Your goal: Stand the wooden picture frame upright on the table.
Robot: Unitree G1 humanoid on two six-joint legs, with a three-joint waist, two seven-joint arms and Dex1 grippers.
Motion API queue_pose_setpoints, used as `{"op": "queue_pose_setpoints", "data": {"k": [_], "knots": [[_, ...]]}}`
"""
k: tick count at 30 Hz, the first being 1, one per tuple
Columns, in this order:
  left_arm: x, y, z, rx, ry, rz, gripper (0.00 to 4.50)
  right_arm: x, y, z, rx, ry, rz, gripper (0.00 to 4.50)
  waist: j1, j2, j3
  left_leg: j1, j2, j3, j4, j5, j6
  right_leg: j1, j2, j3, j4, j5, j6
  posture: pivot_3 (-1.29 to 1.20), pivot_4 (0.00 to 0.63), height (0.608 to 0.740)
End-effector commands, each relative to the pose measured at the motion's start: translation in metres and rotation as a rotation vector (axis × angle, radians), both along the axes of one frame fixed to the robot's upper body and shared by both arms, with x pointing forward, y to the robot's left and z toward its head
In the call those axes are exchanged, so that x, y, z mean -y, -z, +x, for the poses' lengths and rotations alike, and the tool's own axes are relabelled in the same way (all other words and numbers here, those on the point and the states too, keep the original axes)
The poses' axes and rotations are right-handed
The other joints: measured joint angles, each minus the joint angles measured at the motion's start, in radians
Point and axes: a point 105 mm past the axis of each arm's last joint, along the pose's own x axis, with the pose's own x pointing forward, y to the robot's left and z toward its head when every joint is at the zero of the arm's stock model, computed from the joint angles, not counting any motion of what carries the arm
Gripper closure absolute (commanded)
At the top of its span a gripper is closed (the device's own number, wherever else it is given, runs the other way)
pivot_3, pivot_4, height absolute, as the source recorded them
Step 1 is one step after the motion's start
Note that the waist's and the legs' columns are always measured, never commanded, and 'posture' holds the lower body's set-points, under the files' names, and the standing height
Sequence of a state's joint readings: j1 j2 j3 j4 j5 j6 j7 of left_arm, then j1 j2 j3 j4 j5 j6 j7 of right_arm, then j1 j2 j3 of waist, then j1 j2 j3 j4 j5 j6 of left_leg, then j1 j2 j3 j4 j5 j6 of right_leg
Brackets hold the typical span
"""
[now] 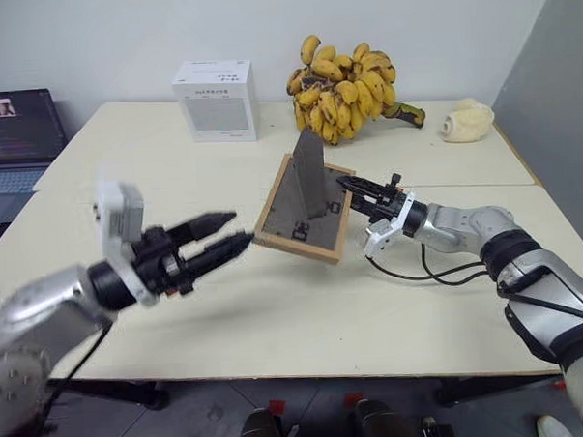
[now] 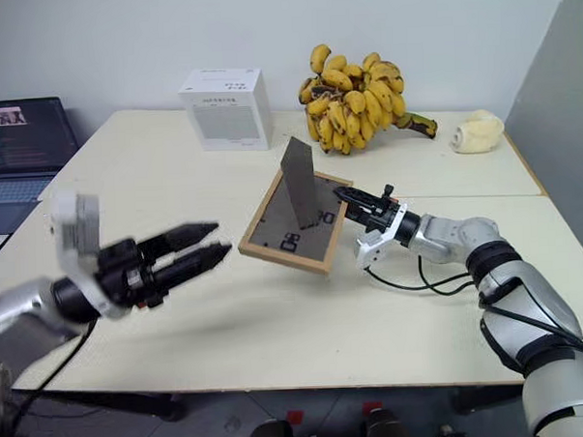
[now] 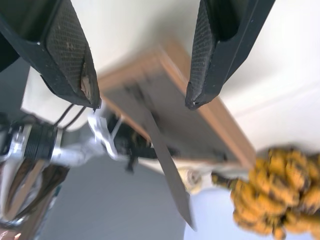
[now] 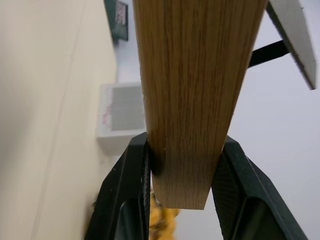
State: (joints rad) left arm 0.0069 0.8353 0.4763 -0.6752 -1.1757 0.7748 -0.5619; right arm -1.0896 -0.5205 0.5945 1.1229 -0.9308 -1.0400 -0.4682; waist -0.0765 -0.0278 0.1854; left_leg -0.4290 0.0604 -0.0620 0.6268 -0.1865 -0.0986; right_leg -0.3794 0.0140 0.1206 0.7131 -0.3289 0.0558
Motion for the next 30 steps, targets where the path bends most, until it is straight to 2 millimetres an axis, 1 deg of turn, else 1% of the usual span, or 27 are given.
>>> {"op": "queue_pose_setpoints", "data": {"k": [1,4,5,7,11,16,19,21,25,28,29,30], "knots": [[-0.008,-0.004,-0.012,0.094,-0.095,0.04,1.6,-0.008,-0.022,0.002,-0.184,-0.044,0.178,3.06,-0.005,0.0,0.0,0.001,0.0,0.0,0.0,0.0,0.0,0.001,0.0,0.0,0.0,0.0,0.0,0.0,0.15,0.74],[-0.017,0.007,-0.016,0.092,-0.166,0.086,1.6,-0.018,-0.012,0.005,-0.446,-0.079,0.271,3.06,-0.011,-0.001,0.001,0.009,0.001,0.0,-0.002,0.0,0.0,0.009,0.001,0.0,-0.001,-0.001,-0.001,0.0,0.15,0.74],[-0.02,0.009,-0.016,0.088,-0.189,0.088,1.6,-0.021,-0.008,0.006,-0.562,-0.099,0.313,3.06,-0.011,-0.001,0.001,0.013,0.001,0.0,-0.004,0.0,0.0,0.013,0.001,-0.001,-0.002,-0.001,-0.002,0.0,0.15,0.74],[-0.023,0.011,-0.017,0.082,-0.225,0.085,1.6,-0.028,0.0,0.003,-0.76,-0.17,0.375,3.06,-0.009,0.0,0.001,0.014,0.002,-0.002,-0.004,0.0,0.0,0.015,0.001,-0.002,-0.002,-0.001,-0.002,0.0,0.15,0.74],[-0.027,0.014,-0.017,0.079,-0.258,0.106,1.6,-0.039,0.022,-0.016,-1.056,-0.303,0.403,3.06,-0.001,0.002,0.003,0.014,0.001,-0.004,-0.004,0.0,0.0,0.015,0.001,-0.004,-0.002,-0.002,-0.002,0.0,0.15,0.74],[-0.029,0.013,-0.016,0.078,-0.271,0.111,1.6,-0.046,0.05,-0.044,-1.323,-0.391,0.393,3.06,-0.002,0.004,0.004,0.013,0.002,-0.003,-0.005,0.0,0.0,0.012,0.002,-0.004,-0.001,-0.003,-0.004,0.0,0.15,0.74],[-0.029,0.011,-0.015,0.084,-0.27,0.108,1.6,-0.05,0.062,-0.062,-1.44,-0.43,0.359,3.06,-0.003,0.004,0.004,0.012,0.003,-0.002,-0.008,0.0,0.0,0.009,0.002,-0.003,-0.001,-0.004,-0.005,0.0,0.15,0.74],[-0.028,0.009,-0.014,0.09,-0.266,0.1,1.6,-0.052,0.07,-0.069,-1.491,-0.428,0.345,3.06,-0.005,0.004,0.004,0.012,0.003,-0.001,-0.009,0.0,0.0,0.008,0.002,-0.003,-0.001,-0.004,-0.005,0.0,0.15,0.74],[-0.026,0.004,-0.013,0.101,-0.255,0.089,1.6,-0.055,0.083,-0.076,-1.561,-0.411,0.327,3.06,-0.006,0.004,0.004,0.013,0.003,0.001,-0.01,0.0,0.0,0.007,0.003,-0.001,-0.002,-0.005,-0.005,0.0,0.15,0.74],[-0.025,0.002,-0.013,0.101,-0.252,0.084,1.6,-0.056,0.087,-0.076,-1.591,-0.401,0.326,3.06,-0.006,0.003,0.004,0.013,0.003,0.003,-0.011,0.0,0.0,0.006,0.003,0.0,-0.002,-0.005,-0.004,0.0,0.15,0.74],[-0.025,0.002,-0.013,0.099,-0.25,0.083,1.59,-0.057,0.087,-0.075,-1.599,-0.396,0.33,2.55,-0.006,0.003,0.004,0.013,0.003,0.003,-0.011,0.0,0.0,0.006,0.003,0.001,-0.002,-0.005,-0.004,0.0,0.15,0.74],[-0.024,0.002,-0.013,0.099,-0.248,0.082,1.59,-0.057,0.088,-0.073,-1.609,-0.388,0.335,2.41,-0.006,0.003,0.004,0.013,0.003,0.003,-0.012,0.0,0.0,0.006,0.003,0.001,-0.002,-0.005,-0.004,0.0,0.15,0.74]]}}
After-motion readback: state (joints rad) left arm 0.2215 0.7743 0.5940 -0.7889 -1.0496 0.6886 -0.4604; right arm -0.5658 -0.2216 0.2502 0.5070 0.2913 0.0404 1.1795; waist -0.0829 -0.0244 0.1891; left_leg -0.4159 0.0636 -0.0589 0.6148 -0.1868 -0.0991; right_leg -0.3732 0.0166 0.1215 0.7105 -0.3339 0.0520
